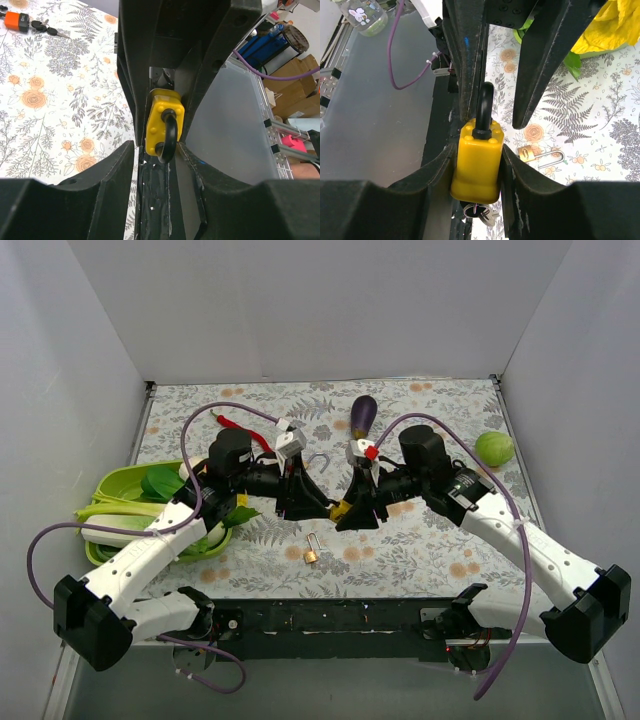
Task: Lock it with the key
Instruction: Lock the lock.
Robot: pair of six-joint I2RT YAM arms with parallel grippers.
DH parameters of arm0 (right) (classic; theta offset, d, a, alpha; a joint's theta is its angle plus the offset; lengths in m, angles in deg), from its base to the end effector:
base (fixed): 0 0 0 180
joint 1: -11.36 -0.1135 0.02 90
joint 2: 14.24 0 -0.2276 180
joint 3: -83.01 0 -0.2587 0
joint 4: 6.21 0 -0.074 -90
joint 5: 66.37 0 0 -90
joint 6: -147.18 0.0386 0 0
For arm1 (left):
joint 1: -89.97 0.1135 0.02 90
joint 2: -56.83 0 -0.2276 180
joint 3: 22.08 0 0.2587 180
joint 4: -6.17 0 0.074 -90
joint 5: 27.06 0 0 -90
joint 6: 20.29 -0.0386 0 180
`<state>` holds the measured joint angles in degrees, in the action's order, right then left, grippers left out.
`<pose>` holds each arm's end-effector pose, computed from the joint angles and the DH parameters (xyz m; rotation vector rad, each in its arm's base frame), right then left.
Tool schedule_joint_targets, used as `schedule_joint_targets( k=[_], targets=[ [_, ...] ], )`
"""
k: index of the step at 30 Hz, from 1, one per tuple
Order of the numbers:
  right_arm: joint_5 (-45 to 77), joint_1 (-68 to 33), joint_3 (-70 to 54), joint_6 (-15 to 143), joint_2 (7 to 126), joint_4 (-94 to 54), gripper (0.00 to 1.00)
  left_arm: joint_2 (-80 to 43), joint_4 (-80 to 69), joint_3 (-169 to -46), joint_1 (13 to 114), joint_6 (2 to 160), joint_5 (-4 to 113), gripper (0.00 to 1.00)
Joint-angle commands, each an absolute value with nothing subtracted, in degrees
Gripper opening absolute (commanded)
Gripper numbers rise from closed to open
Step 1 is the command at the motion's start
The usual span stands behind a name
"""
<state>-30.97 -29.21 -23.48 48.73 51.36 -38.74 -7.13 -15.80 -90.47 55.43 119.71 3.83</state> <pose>0.1845 0.1994 0.3162 -1.3845 1.4933 1.3020 0.2015 -0.1789 0.3097 0.5707 2.1553 -1.8786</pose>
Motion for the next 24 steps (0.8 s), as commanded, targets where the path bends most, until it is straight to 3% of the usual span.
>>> schedule_joint_targets(
  k=[1, 15, 24],
  targets=[
    [-33.7, -29.3, -23.2, 47.8, 49.4, -34.8, 0.01, -5.3, -14.7, -91.0, 56.7, 120.2, 5.6, 0.38],
    [-33.4, -29.3, -24.3, 49.8, 49.8, -31.8, 0.01, -3.5, -6.5, -86.6, 57.8, 124.9, -0.1, 0.42],
    [-34.3, -29.4, -24.2, 50.8, 50.8, -30.4, 0.01, -4.5, -3.1, -85.9, 57.5, 127.2, 0.5, 0.36]
  ],
)
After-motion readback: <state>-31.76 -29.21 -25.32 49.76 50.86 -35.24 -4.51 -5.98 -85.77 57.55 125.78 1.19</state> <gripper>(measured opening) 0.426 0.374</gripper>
